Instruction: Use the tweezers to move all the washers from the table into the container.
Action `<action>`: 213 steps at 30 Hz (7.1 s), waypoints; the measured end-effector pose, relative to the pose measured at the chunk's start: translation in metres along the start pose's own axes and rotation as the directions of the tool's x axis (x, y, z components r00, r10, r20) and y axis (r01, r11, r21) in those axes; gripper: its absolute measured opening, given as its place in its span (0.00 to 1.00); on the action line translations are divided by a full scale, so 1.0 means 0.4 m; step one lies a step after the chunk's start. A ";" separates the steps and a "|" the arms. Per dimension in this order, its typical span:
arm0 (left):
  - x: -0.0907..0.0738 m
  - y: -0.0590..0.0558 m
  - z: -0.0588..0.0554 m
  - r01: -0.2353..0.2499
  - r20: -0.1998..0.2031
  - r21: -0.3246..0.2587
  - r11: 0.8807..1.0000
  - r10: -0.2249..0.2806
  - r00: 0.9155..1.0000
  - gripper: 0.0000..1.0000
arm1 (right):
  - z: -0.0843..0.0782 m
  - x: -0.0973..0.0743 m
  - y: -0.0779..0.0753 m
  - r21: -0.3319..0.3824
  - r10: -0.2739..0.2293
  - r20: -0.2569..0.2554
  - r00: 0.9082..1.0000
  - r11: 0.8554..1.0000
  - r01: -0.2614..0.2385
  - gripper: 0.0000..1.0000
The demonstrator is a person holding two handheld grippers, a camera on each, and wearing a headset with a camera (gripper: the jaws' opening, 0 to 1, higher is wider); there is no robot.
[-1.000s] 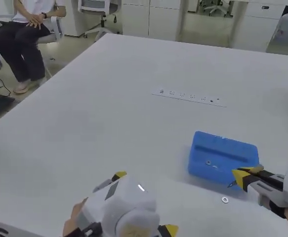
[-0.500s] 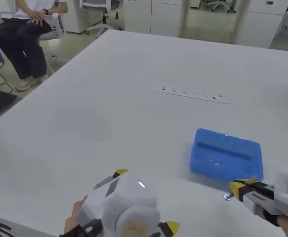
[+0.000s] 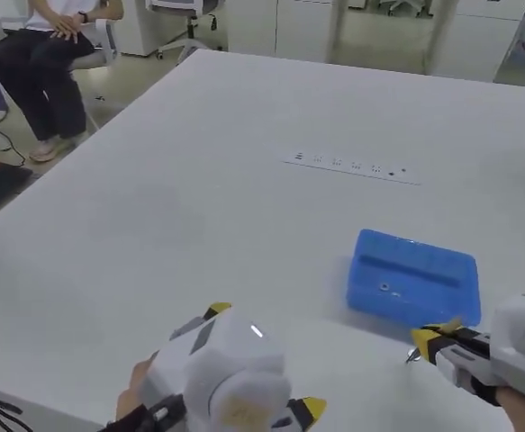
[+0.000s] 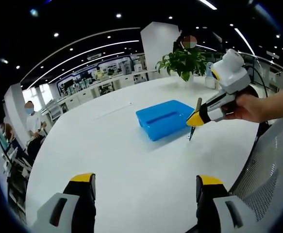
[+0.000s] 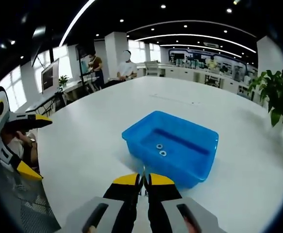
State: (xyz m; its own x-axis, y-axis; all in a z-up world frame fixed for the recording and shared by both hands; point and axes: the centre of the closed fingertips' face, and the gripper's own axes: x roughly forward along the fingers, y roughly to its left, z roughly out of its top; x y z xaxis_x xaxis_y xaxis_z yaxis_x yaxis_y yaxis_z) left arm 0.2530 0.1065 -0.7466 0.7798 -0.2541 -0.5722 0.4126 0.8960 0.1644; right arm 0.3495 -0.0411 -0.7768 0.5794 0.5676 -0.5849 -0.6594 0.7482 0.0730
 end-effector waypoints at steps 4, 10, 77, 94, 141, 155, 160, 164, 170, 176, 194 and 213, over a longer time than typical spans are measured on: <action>-0.001 0.002 -0.001 -0.002 -0.001 -0.004 1.000 0.002 1.000 0.87 | 0.002 0.002 -0.007 0.013 -0.004 0.009 1.000 1.000 0.004 0.03; -0.001 0.005 -0.001 -0.009 -0.003 0.001 1.000 0.009 1.000 0.86 | 0.003 0.000 -0.009 0.032 -0.011 0.019 1.000 0.999 0.010 0.03; 0.005 0.022 0.000 -0.053 0.001 -0.020 0.998 0.053 0.999 0.82 | 0.036 0.000 -0.006 -0.017 0.003 0.006 1.000 1.000 -0.003 0.04; 0.007 0.020 -0.002 -0.050 -0.004 -0.016 0.999 0.050 0.999 0.82 | 0.018 0.004 -0.001 0.011 0.005 -0.005 1.000 1.000 -0.005 0.04; 0.010 0.016 -0.012 -0.045 -0.028 -0.016 0.999 0.045 0.999 0.83 | 0.218 -0.007 -0.119 -0.040 -0.088 0.149 0.985 0.995 0.094 0.02; 0.014 0.015 -0.023 -0.040 -0.048 -0.019 0.999 0.039 0.998 0.82 | 0.134 0.080 -0.136 -0.057 -0.110 0.054 0.992 0.992 0.113 0.02; 0.014 0.012 -0.025 -0.036 -0.053 -0.018 0.999 0.035 0.998 0.82 | 0.112 0.092 -0.146 -0.042 -0.115 0.033 0.993 0.992 0.116 0.02; 0.015 0.011 -0.026 -0.033 -0.057 -0.015 0.999 0.032 0.998 0.82 | 0.118 0.091 -0.149 -0.023 -0.113 0.046 0.993 0.993 0.114 0.03; 0.015 0.008 -0.025 -0.032 -0.056 -0.006 0.999 0.032 0.998 0.82 | 0.125 0.074 -0.152 0.022 -0.116 0.057 0.992 0.993 0.115 0.03; 0.014 0.005 -0.022 -0.028 -0.050 -0.001 1.000 0.027 0.998 0.81 | 0.196 0.013 -0.139 0.017 -0.096 0.142 0.985 0.995 0.095 0.03; -0.019 -0.059 0.119 0.125 0.135 0.059 0.990 -0.132 0.982 0.41 | 0.169 -0.128 0.060 -0.339 0.108 0.062 0.992 0.937 -0.080 0.03; -0.009 -0.247 0.272 0.433 0.103 0.413 0.801 -0.514 0.852 0.11 | 0.019 -0.115 0.165 -0.585 0.193 -0.184 0.964 0.767 -0.265 0.03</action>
State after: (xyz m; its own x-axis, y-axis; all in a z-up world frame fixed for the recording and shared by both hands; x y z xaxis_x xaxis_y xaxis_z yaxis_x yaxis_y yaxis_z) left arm 0.2606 -0.0207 -0.6734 0.5006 -0.7141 -0.4894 0.8629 0.4569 0.2160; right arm 0.2828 -0.0151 -0.7390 0.3430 0.6285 -0.6981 -0.9393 0.2223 -0.2613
